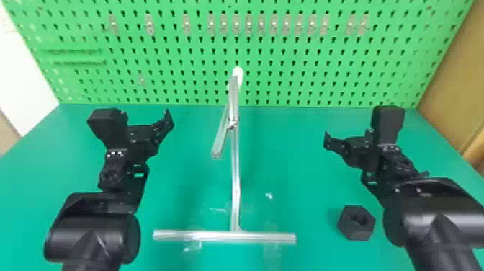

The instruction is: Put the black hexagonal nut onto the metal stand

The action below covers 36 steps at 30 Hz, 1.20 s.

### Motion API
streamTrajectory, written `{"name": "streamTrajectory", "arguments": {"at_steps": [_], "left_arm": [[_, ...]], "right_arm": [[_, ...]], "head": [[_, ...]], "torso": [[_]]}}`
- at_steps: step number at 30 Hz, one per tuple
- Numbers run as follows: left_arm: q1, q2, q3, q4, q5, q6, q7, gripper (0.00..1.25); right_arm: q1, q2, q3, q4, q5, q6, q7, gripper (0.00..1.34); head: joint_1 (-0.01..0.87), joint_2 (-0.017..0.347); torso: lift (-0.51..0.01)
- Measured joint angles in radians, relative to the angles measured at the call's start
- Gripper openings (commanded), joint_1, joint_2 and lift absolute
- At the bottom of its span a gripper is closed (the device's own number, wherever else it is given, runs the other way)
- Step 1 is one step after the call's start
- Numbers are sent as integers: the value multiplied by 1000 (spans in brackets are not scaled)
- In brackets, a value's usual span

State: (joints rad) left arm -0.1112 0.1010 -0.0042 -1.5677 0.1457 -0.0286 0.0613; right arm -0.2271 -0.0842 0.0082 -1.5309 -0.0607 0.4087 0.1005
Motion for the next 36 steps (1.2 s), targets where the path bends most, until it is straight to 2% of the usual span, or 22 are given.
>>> {"name": "streamTrajectory", "arguments": {"at_steps": [19, 36], "left_arm": [[4, -1, 1, 0, 2, -1, 0, 1083], [3, -1, 1, 0, 2, -1, 0, 1083]], "right_arm": [[50, -14, -72, -2, 99, 176, 78, 1226], [74, -18, -125, 65, 155, 216, 110, 1224]], "head": [[693, 81], [693, 81]], "torso": [[-1], [-1]]}}
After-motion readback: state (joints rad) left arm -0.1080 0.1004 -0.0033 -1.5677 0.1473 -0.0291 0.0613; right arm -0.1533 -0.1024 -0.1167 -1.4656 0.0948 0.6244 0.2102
